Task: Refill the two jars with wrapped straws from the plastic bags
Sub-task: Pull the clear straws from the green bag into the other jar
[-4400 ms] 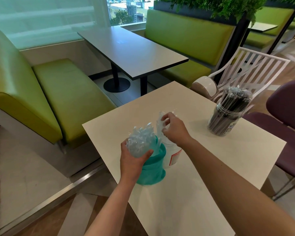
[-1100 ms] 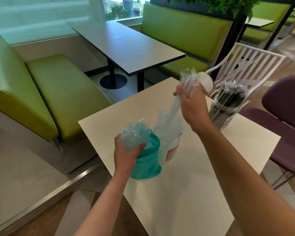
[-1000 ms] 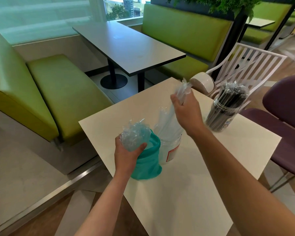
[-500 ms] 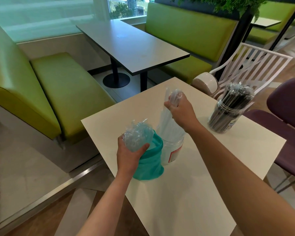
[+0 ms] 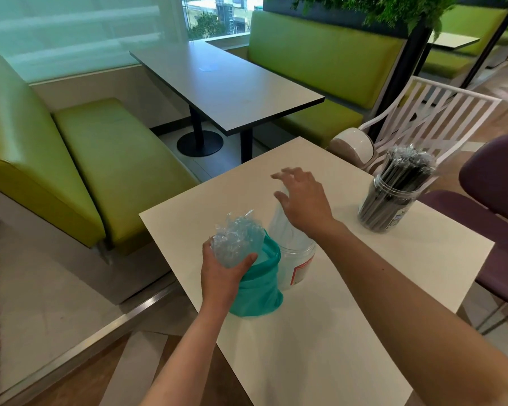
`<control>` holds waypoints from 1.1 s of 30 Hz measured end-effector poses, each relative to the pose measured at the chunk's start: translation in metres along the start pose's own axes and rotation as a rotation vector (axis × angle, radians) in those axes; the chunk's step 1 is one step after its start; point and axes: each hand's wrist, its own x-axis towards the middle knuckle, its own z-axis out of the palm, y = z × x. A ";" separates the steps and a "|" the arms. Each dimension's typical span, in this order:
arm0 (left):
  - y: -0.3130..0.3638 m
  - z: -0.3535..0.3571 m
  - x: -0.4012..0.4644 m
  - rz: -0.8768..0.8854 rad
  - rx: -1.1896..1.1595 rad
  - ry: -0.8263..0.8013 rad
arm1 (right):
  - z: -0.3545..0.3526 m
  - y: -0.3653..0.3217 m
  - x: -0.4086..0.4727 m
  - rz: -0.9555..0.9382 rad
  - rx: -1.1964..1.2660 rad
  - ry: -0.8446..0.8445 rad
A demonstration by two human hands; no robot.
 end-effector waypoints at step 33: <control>-0.001 0.001 -0.001 0.013 0.020 -0.021 | 0.005 0.037 -0.008 -0.081 -0.097 -0.377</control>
